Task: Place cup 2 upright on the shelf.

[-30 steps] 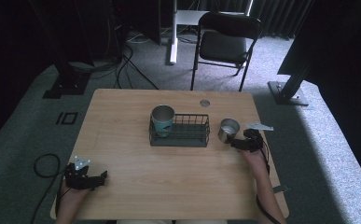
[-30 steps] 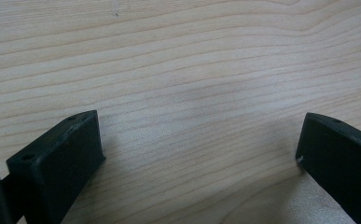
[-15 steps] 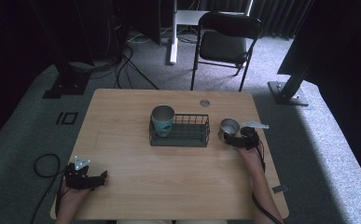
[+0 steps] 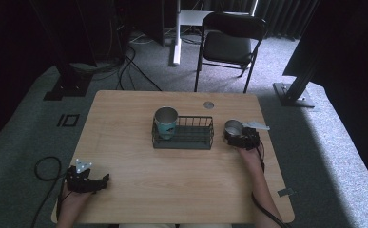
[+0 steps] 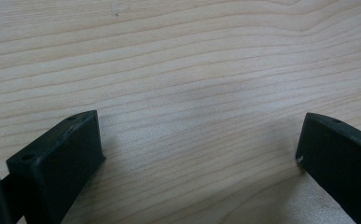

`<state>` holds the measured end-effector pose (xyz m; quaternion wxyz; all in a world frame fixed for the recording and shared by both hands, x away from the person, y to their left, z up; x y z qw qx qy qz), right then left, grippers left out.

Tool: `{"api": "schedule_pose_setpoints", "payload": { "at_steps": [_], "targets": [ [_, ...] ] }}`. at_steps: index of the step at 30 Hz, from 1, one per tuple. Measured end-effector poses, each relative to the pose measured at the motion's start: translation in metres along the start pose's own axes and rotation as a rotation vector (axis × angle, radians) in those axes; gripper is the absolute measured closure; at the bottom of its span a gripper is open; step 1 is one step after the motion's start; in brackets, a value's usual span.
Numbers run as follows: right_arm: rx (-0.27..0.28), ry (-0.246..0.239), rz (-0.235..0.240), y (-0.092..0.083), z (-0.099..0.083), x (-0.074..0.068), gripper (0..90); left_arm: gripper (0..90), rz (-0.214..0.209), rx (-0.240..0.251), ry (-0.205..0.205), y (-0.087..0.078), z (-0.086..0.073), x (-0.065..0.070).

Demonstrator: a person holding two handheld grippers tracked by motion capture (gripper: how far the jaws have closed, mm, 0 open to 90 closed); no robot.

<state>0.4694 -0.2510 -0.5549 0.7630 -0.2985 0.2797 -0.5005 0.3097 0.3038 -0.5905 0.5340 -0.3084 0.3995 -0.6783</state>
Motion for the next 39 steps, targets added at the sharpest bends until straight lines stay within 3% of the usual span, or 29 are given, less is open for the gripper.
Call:
{"api": "schedule_pose_setpoints", "payload": {
  "at_steps": [11, 17, 27, 39],
  "targets": [
    [0.032, 0.0, -0.013, 0.005, 0.007, -0.003, 10.8, 1.0, 0.0, 0.0, 0.0, 0.0, 0.0, 0.0],
    [0.041, 0.026, -0.044, 0.003, 0.009, -0.001, 17.5, 1.0, 0.0, 0.0, 0.0, 0.0, 0.0, 0.0],
    [0.033, 0.044, -0.058, -0.01, 0.012, 0.007, 18.1, 1.0, 0.0, 0.0, 0.0, 0.0, 0.0, 0.0],
    [0.053, -0.009, -0.073, -0.035, 0.023, 0.005, 18.1, 1.0, 0.0, 0.0, 0.0, 0.0, 0.0, 0.0]
  ]
}}
Point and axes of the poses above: each handheld gripper's, and its own axes: y roughly forward along the jaws, z roughly out of its top, x roughly to its right, the point moved 5 cm from there along y, roughly forward along the jaws, and after that the axes turned 14 degrees about -x, right-handed, at the moved point
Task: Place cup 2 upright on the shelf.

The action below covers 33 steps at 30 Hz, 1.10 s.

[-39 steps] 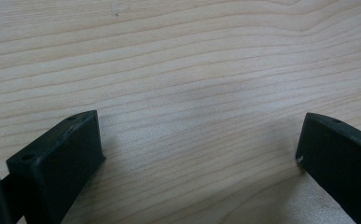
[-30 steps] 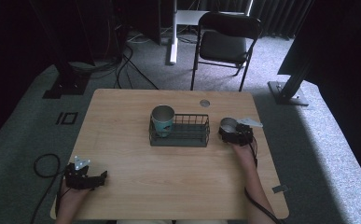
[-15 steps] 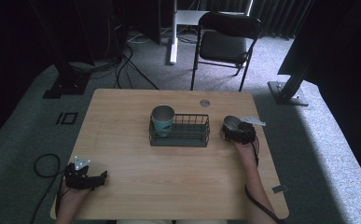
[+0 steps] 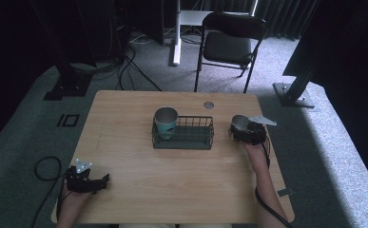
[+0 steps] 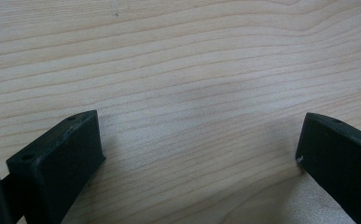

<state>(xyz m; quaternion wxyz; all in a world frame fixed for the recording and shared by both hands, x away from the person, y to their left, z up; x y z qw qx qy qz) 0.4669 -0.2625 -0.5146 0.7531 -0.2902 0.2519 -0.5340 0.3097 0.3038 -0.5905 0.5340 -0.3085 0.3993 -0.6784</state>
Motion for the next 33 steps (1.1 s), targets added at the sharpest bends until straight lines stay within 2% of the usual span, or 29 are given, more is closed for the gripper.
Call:
{"api": "schedule_pose_setpoints", "payload": {
  "at_steps": [17, 26, 33],
  "targets": [
    [0.078, -0.089, 0.014, -0.041, 0.035, -0.021, 18.1, 0.9, 0.0, 0.0, 0.0, 0.0, 0.0, 0.0],
    [0.113, -0.137, 0.038, -0.057, 0.051, -0.04, 18.1, 1.0, 0.0, 0.0, 0.0, 0.0, 0.0, 0.0],
    [0.125, -0.171, 0.06, -0.063, 0.062, -0.055, 18.1, 1.0, 0.0, 0.0, 0.0, 0.0, 0.0, 0.0]
  ]
}}
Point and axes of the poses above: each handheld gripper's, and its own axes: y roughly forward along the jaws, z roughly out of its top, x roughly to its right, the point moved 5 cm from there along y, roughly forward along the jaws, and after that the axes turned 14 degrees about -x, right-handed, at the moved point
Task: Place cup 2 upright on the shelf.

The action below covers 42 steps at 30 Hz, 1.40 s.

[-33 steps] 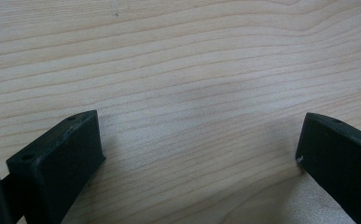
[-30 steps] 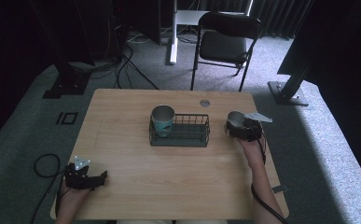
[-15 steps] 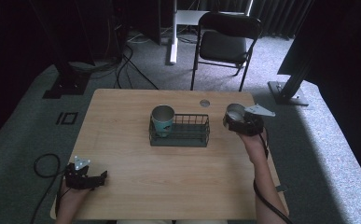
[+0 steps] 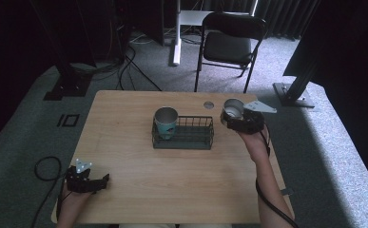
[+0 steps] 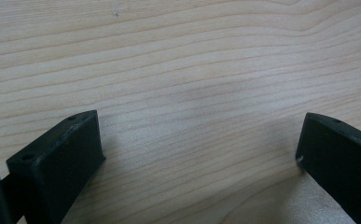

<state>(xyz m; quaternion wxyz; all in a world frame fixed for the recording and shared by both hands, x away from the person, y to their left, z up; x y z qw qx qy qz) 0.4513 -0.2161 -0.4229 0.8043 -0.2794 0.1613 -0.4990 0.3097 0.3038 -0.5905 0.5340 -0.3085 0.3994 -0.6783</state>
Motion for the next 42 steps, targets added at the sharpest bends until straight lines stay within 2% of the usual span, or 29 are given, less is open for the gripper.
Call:
{"api": "schedule_pose_setpoints", "payload": {
  "at_steps": [10, 20, 27, 31, 34, 40, 42],
  "targets": [
    [0.008, -0.057, 0.05, 0.003, 0.015, -0.026, 18.1, 1.0, 0.0, 0.0, 0.0, 0.0, 0.0, 0.0],
    [-0.004, -0.127, 0.108, 0.014, 0.022, -0.053, 18.2, 1.0, 0.0, 0.0, 0.0, 0.0, 0.0, 0.0],
    [-0.018, -0.178, 0.164, 0.025, 0.022, -0.071, 18.2, 1.0, 0.0, 0.0, 0.0, 0.0, 0.0, 0.0],
    [-0.054, -0.229, 0.23, 0.036, 0.022, -0.087, 18.2, 1.0, 0.0, 0.0, 0.0, 0.0, 0.0, 0.0],
    [-0.076, -0.254, 0.239, 0.044, 0.02, -0.092, 18.2, 1.0, 0.0, 0.0, 0.0, 0.0, 0.0, 0.0],
    [-0.1, -0.263, 0.25, 0.06, 0.016, -0.094, 18.2, 1.0, 0.0, 0.0, 0.0, 0.0, 0.0, 0.0],
    [-0.099, -0.251, 0.254, 0.063, 0.015, -0.093, 18.2, 1.0, 0.0, 0.0, 0.0, 0.0, 0.0, 0.0]
  ]
}}
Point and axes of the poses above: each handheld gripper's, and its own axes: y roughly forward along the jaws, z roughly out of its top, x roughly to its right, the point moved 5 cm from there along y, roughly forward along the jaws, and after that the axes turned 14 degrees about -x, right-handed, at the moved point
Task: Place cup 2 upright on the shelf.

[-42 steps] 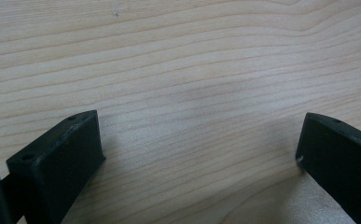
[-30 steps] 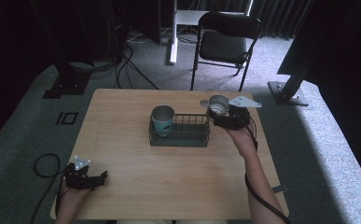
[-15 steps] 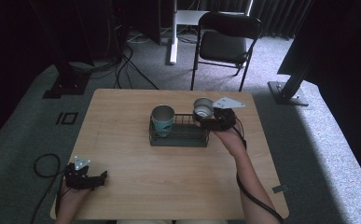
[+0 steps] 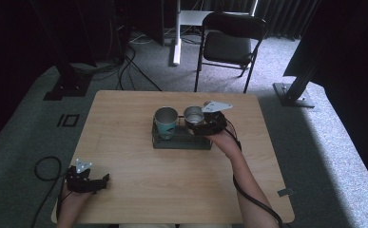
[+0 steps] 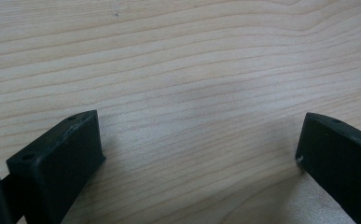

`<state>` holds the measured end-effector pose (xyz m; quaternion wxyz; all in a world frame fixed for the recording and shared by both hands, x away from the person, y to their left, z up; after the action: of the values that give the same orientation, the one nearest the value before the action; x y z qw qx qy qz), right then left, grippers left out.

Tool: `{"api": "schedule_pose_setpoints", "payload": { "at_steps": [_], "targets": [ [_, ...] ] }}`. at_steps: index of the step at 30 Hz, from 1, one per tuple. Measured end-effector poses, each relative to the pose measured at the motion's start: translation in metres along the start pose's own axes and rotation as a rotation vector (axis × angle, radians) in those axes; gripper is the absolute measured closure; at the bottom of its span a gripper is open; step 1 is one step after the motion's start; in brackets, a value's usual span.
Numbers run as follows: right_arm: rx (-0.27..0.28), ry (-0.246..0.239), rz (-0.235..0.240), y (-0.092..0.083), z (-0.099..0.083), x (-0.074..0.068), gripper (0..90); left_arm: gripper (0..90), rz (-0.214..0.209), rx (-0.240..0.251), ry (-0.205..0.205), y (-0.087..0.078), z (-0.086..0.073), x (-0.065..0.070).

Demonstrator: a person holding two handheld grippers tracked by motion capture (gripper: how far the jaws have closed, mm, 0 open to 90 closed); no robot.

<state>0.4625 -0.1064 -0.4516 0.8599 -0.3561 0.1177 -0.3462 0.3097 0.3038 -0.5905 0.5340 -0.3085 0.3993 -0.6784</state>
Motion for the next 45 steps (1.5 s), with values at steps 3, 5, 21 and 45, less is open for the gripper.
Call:
{"api": "schedule_pose_setpoints", "payload": {
  "at_steps": [3, 5, 21, 45],
  "targets": [
    [-0.002, 0.01, 0.005, 0.003, 0.001, 0.002, 18.2, 1.0, 0.0, 0.0, 0.0, 0.0, 0.0, 0.0],
    [-0.015, 0.011, -0.011, 0.006, 0.001, 0.003, 18.2, 1.0, 0.0, 0.0, 0.0, 0.0, 0.0, 0.0],
    [-0.082, 0.059, -0.008, 0.037, -0.004, 0.007, 18.2, 1.0, -0.005, 0.002, 0.003, 0.0, 0.0, 0.001],
    [-0.19, 0.06, -0.026, 0.044, -0.011, 0.008, 18.1, 1.0, -0.005, 0.002, 0.004, 0.0, 0.0, 0.001]
  ]
}}
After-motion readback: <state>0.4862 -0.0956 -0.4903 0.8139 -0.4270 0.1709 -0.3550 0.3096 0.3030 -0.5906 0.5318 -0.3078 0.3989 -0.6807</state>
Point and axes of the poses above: each handheld gripper's, and its own axes: y roughly forward along the jaws, z roughly out of its top, x roughly to its right, the point moved 5 cm from there along y, roughly forward along the jaws, and after that the axes turned 14 degrees about -x, right-handed, at the moved point
